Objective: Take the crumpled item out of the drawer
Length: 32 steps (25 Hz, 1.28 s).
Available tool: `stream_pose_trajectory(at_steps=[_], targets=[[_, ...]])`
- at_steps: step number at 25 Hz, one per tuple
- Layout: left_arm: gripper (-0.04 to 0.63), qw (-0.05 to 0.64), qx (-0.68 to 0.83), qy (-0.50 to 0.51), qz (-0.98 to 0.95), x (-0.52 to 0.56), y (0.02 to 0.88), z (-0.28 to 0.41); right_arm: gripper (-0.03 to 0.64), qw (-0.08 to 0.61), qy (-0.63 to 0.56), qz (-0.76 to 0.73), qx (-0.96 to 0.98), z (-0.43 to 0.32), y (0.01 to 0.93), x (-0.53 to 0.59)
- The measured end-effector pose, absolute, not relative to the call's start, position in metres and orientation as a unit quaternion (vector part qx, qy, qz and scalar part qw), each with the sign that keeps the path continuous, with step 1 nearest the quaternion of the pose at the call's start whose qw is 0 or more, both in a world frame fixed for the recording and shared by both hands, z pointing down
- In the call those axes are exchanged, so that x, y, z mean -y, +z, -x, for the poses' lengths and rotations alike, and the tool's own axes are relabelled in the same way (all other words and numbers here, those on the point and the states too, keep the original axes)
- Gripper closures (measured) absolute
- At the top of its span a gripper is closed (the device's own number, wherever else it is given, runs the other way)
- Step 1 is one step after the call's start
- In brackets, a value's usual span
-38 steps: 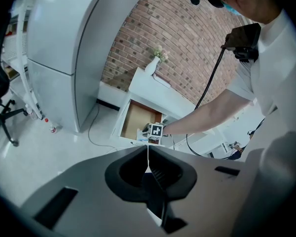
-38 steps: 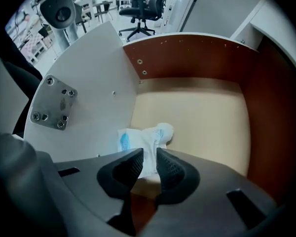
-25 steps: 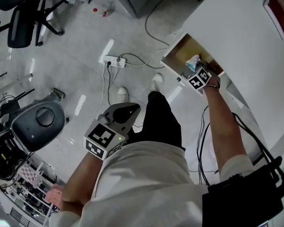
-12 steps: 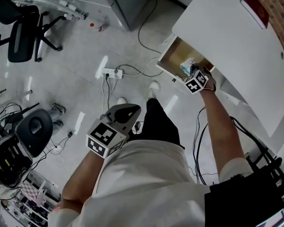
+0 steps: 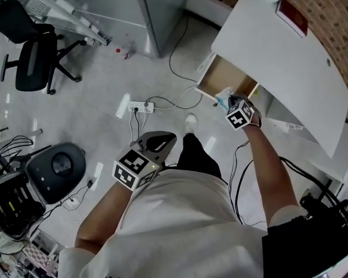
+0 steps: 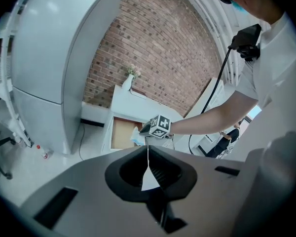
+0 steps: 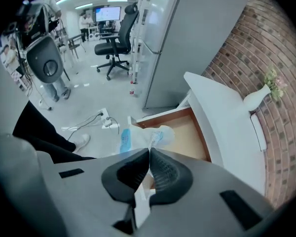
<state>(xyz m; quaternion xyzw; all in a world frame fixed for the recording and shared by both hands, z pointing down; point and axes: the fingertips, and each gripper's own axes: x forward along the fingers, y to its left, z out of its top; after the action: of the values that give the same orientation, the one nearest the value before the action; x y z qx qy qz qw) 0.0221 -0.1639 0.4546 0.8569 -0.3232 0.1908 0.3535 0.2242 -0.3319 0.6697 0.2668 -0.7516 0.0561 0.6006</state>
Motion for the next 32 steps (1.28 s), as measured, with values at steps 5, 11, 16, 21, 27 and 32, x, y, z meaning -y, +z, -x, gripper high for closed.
stream_pose_trajectory(at_steps=[5, 11, 16, 21, 27, 32], targets=[[0.569, 0.327, 0.314, 0.190, -0.871, 0.131, 0.430, 0.005, 0.586, 0.582, 0.080, -0.277, 0.760, -0.195, 0.624, 0.271], [0.569, 0.302, 0.311, 0.179, -0.883, 0.091, 0.409, 0.034, 0.586, 0.557, 0.087, -0.285, 0.775, -0.162, 0.574, 0.198], [0.569, 0.288, 0.315, 0.171, -0.888, 0.058, 0.401, 0.063, 0.586, 0.535, 0.085, -0.296, 0.786, -0.130, 0.538, 0.144], [0.569, 0.279, 0.311, 0.170, -0.893, 0.031, 0.392, 0.083, 0.586, 0.519, 0.081, -0.306, 0.794, -0.105, 0.502, 0.102], [0.569, 0.271, 0.306, 0.165, -0.898, -0.006, 0.390, 0.097, 0.586, 0.501, 0.078, -0.314, 0.803, -0.081, 0.477, 0.046], [0.569, 0.268, 0.298, 0.161, -0.902, -0.031, 0.390, 0.102, 0.586, 0.489, 0.085, -0.318, 0.808, -0.066, 0.464, 0.005]])
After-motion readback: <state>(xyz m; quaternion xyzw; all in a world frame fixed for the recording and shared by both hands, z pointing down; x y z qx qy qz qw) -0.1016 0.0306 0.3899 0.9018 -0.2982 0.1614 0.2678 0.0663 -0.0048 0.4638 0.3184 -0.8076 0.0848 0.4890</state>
